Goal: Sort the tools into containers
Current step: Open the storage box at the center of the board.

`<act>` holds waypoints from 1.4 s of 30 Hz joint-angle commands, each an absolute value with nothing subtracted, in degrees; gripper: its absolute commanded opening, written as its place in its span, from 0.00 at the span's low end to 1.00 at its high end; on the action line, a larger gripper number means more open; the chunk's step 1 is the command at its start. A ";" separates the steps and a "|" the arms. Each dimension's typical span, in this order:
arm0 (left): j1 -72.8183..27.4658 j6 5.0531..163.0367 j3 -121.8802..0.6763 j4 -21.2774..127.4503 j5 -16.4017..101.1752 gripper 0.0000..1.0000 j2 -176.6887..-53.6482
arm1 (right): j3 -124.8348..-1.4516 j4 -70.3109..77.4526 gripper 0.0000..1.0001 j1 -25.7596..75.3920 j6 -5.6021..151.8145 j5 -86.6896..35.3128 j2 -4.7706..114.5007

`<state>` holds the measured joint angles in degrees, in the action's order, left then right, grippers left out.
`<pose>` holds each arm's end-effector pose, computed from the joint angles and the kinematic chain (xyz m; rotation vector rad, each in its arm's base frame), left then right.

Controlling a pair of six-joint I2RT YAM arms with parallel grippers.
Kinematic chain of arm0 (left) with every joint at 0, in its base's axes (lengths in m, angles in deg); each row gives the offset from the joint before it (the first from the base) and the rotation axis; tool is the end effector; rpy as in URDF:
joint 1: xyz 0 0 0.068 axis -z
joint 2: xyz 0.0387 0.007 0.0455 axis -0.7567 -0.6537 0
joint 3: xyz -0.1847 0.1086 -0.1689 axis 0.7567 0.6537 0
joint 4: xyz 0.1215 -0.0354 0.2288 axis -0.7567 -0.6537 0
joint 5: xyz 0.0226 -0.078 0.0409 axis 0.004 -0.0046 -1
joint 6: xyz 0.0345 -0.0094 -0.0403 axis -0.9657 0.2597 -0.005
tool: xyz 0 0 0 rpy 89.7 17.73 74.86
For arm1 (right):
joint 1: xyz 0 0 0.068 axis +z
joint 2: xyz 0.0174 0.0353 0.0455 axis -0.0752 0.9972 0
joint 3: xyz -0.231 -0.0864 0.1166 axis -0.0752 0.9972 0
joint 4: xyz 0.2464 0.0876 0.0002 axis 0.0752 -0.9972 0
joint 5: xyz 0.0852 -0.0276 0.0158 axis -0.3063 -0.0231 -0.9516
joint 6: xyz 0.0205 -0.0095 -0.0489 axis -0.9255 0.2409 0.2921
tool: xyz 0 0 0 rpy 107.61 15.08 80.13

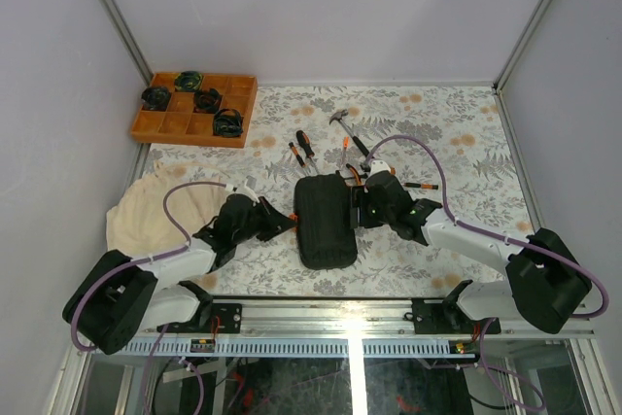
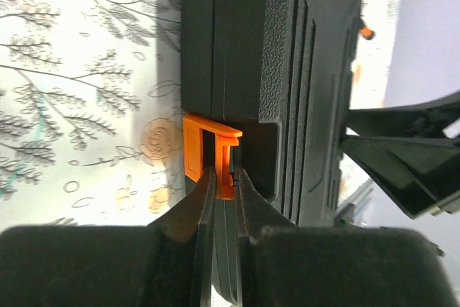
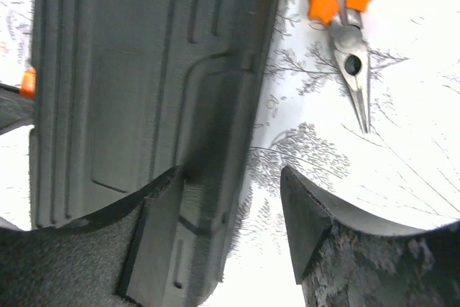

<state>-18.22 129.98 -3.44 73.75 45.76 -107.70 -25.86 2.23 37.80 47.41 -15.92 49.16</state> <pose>0.1768 -0.1144 0.1441 -0.3962 2.2651 -1.0891 0.2014 0.1803 0.2005 -0.1746 2.3277 0.6409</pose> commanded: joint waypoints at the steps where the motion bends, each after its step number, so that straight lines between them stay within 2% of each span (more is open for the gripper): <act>1: -18.57 124.49 -7.36 63.33 42.42 0.00 -108.88 | -26.90 -2.76 0.63 37.74 50.19 -11.66 48.44; 7: -18.22 123.37 -10.74 58.82 42.18 0.00 -108.64 | -26.64 -2.93 0.63 37.79 50.35 -11.65 47.21; 22: -17.97 113.01 -27.27 33.86 38.11 0.00 -104.85 | -25.94 -6.21 0.67 37.74 50.45 -7.77 39.37; 36: -16.53 104.02 -44.93 10.83 27.40 0.00 -108.34 | -24.04 -6.85 0.68 37.73 50.28 -6.62 37.51; 42: -11.13 102.96 -53.50 2.33 18.59 0.00 -112.10 | -23.56 -6.32 0.68 37.79 50.15 -6.71 37.42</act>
